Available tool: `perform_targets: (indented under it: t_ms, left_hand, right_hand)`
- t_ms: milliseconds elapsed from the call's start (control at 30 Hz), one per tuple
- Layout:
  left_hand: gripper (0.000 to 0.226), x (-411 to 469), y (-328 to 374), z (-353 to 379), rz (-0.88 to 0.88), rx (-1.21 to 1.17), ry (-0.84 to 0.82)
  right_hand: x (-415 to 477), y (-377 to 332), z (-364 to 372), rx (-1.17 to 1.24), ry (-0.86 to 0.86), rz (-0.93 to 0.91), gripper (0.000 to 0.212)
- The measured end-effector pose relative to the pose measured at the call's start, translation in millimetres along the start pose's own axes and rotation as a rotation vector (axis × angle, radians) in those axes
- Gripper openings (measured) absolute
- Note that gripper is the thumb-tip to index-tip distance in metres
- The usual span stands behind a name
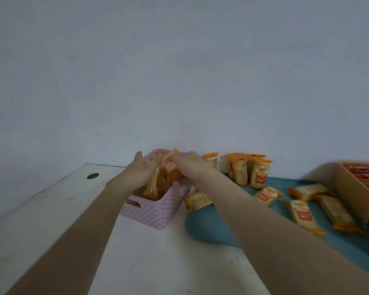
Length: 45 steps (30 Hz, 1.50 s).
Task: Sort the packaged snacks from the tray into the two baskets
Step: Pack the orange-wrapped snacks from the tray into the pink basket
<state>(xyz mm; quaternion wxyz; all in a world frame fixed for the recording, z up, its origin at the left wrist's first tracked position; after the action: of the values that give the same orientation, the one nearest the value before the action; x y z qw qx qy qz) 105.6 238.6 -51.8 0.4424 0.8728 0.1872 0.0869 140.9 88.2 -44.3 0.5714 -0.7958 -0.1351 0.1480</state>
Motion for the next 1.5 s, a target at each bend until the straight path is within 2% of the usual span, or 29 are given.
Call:
perform_targets:
  t_ms: [67, 133, 167, 233, 300, 367, 533, 633, 733, 867, 1000, 1100, 1233, 1267, 1367, 1433, 1500]
  left_hand:
    - [0.061, 3, -5, -23, 0.081, 0.170, 0.200]
    - [0.047, 10, -16, -43, 0.111, 0.373, 0.347]
    - [0.045, 15, -25, -46, 0.066, 0.464, 0.345]
    - [0.044, 32, -55, -43, -0.075, 0.545, 0.216]
    - [0.037, 36, -66, -43, -0.125, 0.457, 0.181]
    - [0.027, 32, -61, -50, -0.093, 0.359, 0.277]
    - [0.025, -7, -32, -67, 0.060, 0.315, 0.494]
    - [0.030, -37, 3, -71, 0.174, 0.272, 0.557]
    - [0.026, -69, 41, -61, 0.267, 0.176, 0.509]
    - [0.016, -104, 74, -20, 0.367, 0.095, 0.369]
    - [0.040, -151, 92, 38, 0.504, 0.169, 0.199]
    - [0.039, -181, 93, 76, 0.573, 0.227, 0.117]
    - [0.040, -210, 95, 115, 0.623, 0.490, 0.110]
    - [0.039, -213, 98, 115, 0.644, 0.532, 0.147]
    - [0.031, -222, 113, 111, 0.791, 0.551, 0.246]
    - [0.036, -222, 120, 122, 0.833, 0.658, 0.175]
    - [0.047, -215, 119, 135, 0.812, 0.816, 0.062]
  right_hand:
    - [0, 4, -2, -0.192, 0.051, -0.092, 0.019]
    - [-2, 5, -7, -0.314, 0.150, -0.169, 0.021]
    - [-3, 10, -9, -0.327, 0.161, -0.161, 0.025]
    - [-2, 26, 0, -0.315, 0.079, -0.083, 0.031]
    - [-2, 45, 17, -0.302, -0.050, 0.025, 0.030]
    - [-1, 55, 28, -0.295, -0.079, 0.055, 0.028]
    - [-8, 43, 22, -0.286, 0.062, -0.079, 0.023]
    - [-31, 19, -9, -0.305, 0.206, -0.187, 0.020]
    - [-69, -6, -60, -0.432, 0.363, -0.265, 0.013]
    - [-118, -5, -125, -0.630, 0.464, -0.240, 0.024]
    - [-167, 32, -168, -0.687, 0.431, -0.170, 0.031]
    - [-194, 70, -184, -0.753, 0.351, -0.098, 0.031]
    - [-216, 105, -187, -0.955, 0.326, -0.026, 0.010]
    - [-220, 104, -187, -0.986, 0.358, -0.056, 0.017]
    - [-231, 76, -177, -1.138, 0.442, -0.287, 0.057]
    - [-238, 63, -166, -1.182, 0.361, -0.353, 0.060]
    - [-237, 67, -155, -1.168, 0.182, -0.313, 0.054]
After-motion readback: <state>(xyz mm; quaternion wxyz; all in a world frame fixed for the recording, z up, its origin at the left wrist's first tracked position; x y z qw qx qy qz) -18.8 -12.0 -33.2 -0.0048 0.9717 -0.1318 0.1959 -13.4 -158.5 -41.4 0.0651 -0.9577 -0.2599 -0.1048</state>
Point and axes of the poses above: each hand's wrist, its own x-axis towards the middle knuckle, its own z-axis out of the palm, y = z × x, the point moved 9 cm from there along x, towards the middle knuckle, and after that the axes turned 4 degrees about -x, right-handed, at the moved point
